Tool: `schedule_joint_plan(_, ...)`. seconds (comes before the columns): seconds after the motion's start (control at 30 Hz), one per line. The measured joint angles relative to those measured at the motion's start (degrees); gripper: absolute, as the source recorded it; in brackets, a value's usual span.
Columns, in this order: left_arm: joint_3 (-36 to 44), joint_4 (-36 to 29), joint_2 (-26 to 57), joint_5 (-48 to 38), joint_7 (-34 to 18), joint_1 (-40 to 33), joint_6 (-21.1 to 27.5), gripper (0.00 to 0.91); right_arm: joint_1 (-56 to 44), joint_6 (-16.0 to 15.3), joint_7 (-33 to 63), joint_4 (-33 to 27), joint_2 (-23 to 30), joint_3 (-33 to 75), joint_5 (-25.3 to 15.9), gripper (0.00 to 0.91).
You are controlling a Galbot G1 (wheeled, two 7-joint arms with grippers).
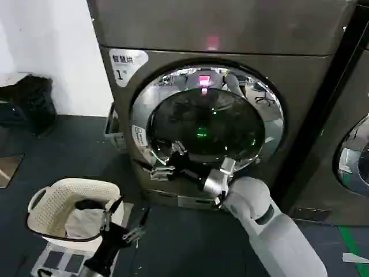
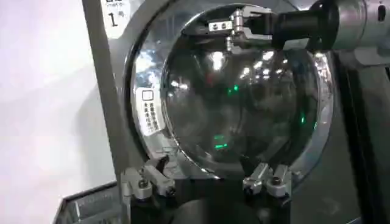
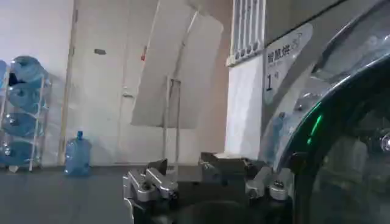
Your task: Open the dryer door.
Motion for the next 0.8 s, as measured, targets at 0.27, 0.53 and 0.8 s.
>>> schedule_joint_plan(0.27, -0.1, -0.1, 0.1, -0.1, 0.1, -0.2, 0.2, 0.907, 1.6, 1.5, -1.8, -5.5, 1.0, 0.7, -2.8, 0.907)
schedule_joint_plan(0.53, -0.3, 0.0, 0.2, -0.5, -0.2, -0.4, 2.9, 0.907, 4.1, 3.9, 0.2, -13.6, 4.4, -1.3, -5.1, 0.907)
schedule_joint_plan(0.8, -0.5, -0.2, 0.3, -1.9, -0.1, 0.0, 3.9, 0.907, 7.2, 3.9, -2.4, -19.7, 6.9, -2.3, -5.4, 0.907)
